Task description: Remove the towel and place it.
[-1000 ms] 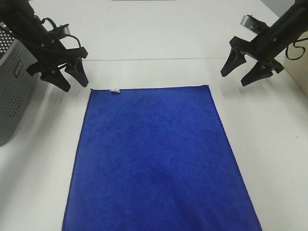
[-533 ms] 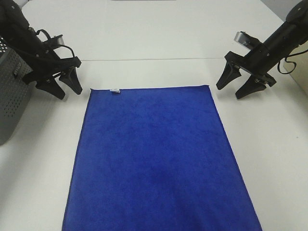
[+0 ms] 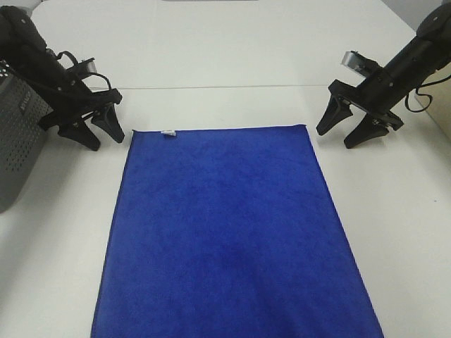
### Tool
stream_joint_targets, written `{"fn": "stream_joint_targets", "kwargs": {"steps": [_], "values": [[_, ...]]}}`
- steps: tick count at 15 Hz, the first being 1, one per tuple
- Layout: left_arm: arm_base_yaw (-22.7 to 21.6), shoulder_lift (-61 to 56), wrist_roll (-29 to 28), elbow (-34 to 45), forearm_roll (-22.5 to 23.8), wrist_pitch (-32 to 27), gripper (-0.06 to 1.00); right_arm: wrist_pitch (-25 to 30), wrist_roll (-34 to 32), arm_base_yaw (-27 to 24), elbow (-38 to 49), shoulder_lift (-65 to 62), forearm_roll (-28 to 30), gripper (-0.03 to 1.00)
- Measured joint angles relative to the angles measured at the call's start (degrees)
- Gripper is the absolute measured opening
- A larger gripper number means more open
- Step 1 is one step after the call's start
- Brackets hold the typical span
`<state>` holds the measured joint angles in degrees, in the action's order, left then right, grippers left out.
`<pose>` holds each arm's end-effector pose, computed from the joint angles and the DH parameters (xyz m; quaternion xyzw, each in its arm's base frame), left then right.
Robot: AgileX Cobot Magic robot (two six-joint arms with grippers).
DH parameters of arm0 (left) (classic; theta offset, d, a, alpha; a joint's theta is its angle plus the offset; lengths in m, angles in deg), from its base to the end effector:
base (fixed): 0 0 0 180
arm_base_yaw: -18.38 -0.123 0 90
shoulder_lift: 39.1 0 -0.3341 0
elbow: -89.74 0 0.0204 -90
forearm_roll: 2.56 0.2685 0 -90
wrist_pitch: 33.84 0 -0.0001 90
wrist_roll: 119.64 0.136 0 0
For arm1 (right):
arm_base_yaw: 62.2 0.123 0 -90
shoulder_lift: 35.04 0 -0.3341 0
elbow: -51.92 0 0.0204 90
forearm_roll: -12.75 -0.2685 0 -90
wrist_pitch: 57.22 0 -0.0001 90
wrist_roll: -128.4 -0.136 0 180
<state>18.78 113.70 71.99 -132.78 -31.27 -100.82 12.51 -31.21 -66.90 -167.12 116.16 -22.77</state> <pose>0.5674 -0.0641 0.0804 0.0105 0.9728 -0.2271 0.0456 0.5577 0.0285 0.0876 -0.0206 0.9584 0.2810 0.0464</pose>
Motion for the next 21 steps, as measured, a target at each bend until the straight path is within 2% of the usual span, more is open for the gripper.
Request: {"fn": "stream_joint_targets", "kwargs": {"steps": [9,13,17,21], "values": [[0.2,0.2,0.2,-0.1,-1.5,0.1,0.56,0.0,0.1,0.0,-0.2,0.2,-1.0,0.72],[2.3,0.9,1.3,-0.2,-3.8,1.4,0.56,0.1,0.1,1.0,-0.5,1.3,-3.2,0.71],[5.7,1.6,1.3,-0.3,-6.8,3.2,0.56,0.3,0.1,4.9,-1.0,2.8,-6.6,0.7],[9.2,2.6,1.3,-1.5,-8.3,5.2,0.55,-2.8,0.1,8.3,-1.1,3.0,-6.8,0.67]]}}
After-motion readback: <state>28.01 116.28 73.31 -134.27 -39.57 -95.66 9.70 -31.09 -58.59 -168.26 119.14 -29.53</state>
